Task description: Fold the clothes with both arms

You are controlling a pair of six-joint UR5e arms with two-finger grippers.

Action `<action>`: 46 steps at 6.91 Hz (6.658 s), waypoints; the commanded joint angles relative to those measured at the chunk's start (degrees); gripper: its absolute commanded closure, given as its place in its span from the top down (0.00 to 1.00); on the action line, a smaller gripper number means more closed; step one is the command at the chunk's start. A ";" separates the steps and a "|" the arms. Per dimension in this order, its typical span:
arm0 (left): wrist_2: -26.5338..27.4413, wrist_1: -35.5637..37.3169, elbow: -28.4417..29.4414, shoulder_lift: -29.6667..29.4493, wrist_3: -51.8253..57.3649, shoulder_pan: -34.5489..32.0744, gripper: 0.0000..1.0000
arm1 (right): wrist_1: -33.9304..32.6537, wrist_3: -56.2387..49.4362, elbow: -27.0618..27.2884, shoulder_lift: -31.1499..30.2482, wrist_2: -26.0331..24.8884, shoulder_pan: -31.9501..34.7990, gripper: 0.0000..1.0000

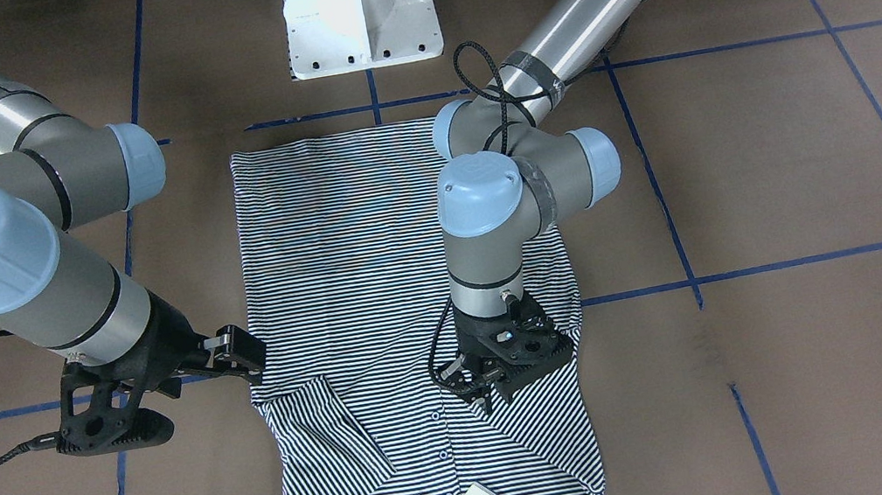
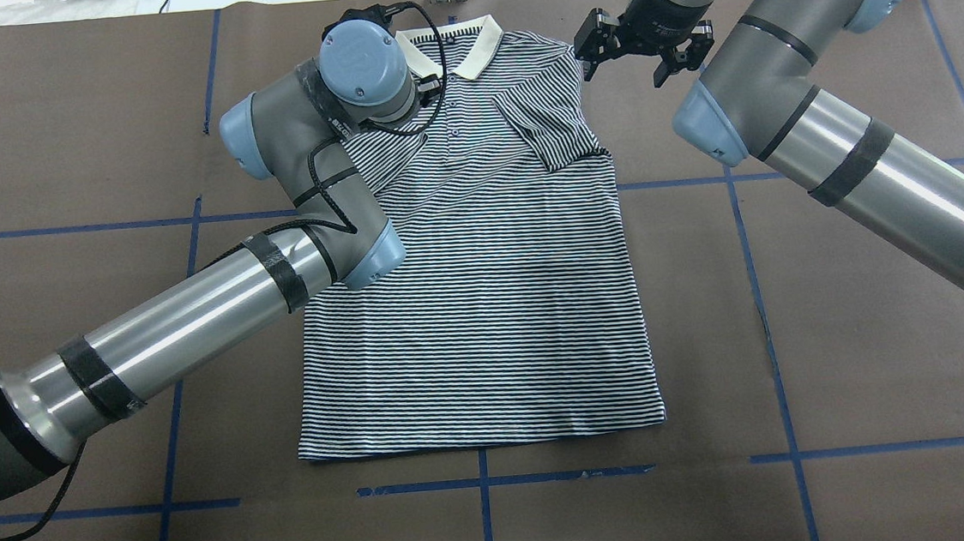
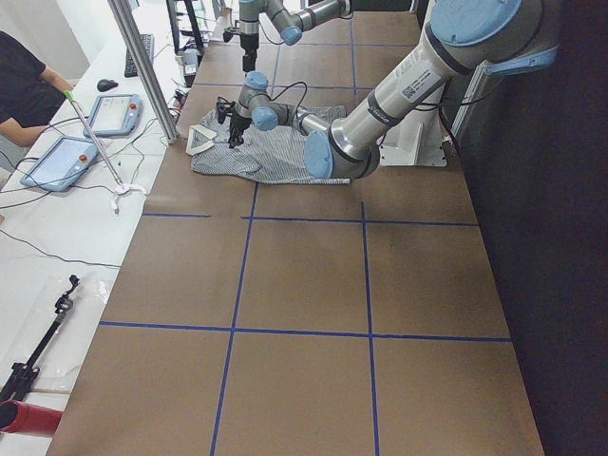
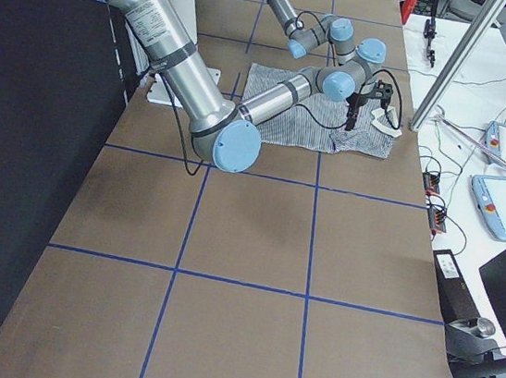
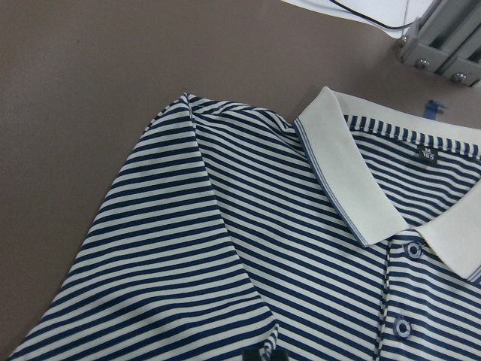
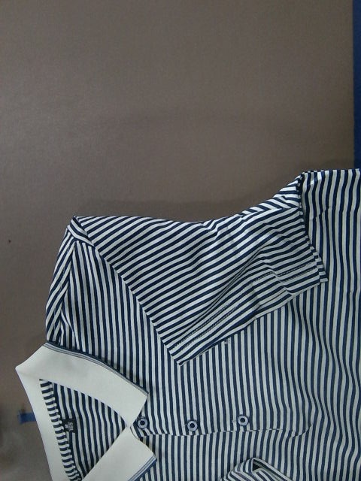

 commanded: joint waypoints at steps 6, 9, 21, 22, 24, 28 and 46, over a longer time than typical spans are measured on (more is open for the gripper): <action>-11.93 16.99 -42.49 22.68 16.01 -1.87 1.00 | 0.00 14.47 25.03 -21.80 -11.56 -14.87 1.00; -11.84 22.15 -56.47 29.18 16.47 -2.31 1.00 | 0.00 33.56 33.53 -28.44 -29.22 -34.82 1.00; -11.84 22.26 -56.22 29.00 16.03 -2.31 1.00 | -0.70 34.13 33.18 -29.59 -28.04 -37.42 0.00; -11.93 22.35 -55.69 29.35 16.03 -2.31 1.00 | -0.88 34.22 34.84 -29.67 -27.95 -37.34 0.00; -12.54 21.91 -58.83 37.29 10.54 -1.26 1.00 | -0.79 34.13 37.91 -29.85 -27.86 -37.07 0.00; -3.24 24.79 -65.18 46.84 -14.93 16.80 1.00 | -0.70 33.69 39.86 -29.50 -27.95 -35.23 0.00; 1.34 31.21 -58.67 39.55 -24.31 26.69 0.42 | -0.70 33.52 41.53 -28.97 -27.51 -34.26 0.00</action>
